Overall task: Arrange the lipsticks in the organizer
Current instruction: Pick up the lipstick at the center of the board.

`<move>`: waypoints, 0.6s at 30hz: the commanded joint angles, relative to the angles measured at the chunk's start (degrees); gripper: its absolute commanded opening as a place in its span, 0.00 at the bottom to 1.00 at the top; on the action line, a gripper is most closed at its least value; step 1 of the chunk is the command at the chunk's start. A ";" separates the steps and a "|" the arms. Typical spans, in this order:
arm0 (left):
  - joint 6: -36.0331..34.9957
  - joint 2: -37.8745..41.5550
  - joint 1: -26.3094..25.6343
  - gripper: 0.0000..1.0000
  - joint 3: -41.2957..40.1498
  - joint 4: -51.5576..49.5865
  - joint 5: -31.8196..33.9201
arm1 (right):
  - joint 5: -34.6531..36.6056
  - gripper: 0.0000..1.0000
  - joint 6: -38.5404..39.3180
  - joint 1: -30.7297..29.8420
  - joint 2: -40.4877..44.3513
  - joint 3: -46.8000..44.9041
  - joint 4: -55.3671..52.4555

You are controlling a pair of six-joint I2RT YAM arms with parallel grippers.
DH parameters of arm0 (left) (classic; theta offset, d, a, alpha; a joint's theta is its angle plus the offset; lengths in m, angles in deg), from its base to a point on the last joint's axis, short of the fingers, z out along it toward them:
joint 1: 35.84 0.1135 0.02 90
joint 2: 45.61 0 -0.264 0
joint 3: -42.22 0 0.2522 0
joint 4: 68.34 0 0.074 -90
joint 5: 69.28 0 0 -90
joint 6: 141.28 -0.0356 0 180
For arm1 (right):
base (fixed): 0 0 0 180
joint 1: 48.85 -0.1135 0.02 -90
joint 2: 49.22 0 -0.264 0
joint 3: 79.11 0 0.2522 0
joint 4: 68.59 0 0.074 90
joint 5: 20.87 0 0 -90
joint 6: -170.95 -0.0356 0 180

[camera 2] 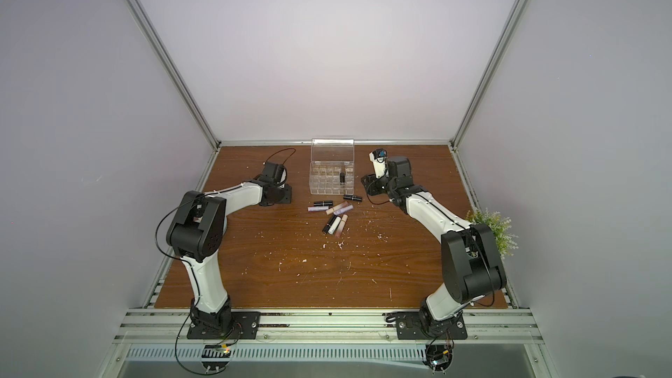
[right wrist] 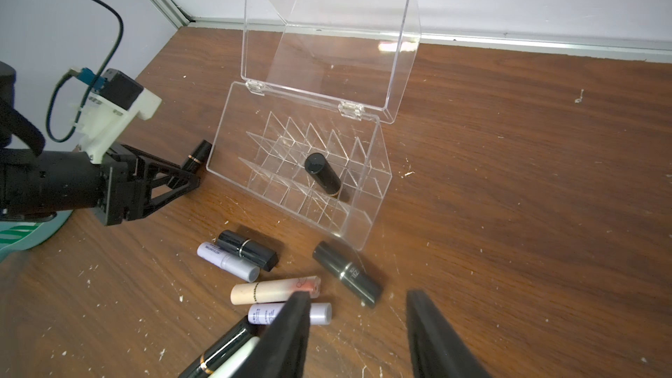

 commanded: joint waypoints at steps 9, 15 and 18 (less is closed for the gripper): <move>-1.50 2.95 -1.67 0.29 -2.10 -1.07 -1.94 | -3.42 0.49 -1.28 0.14 1.36 2.01 0.51; -4.90 14.95 -4.10 0.24 -9.65 8.31 -15.79 | -15.76 0.50 -3.41 0.14 2.80 2.99 2.08; -4.33 21.23 -4.97 0.24 -13.98 14.51 -25.60 | -27.92 0.55 -6.54 0.14 2.62 3.20 6.18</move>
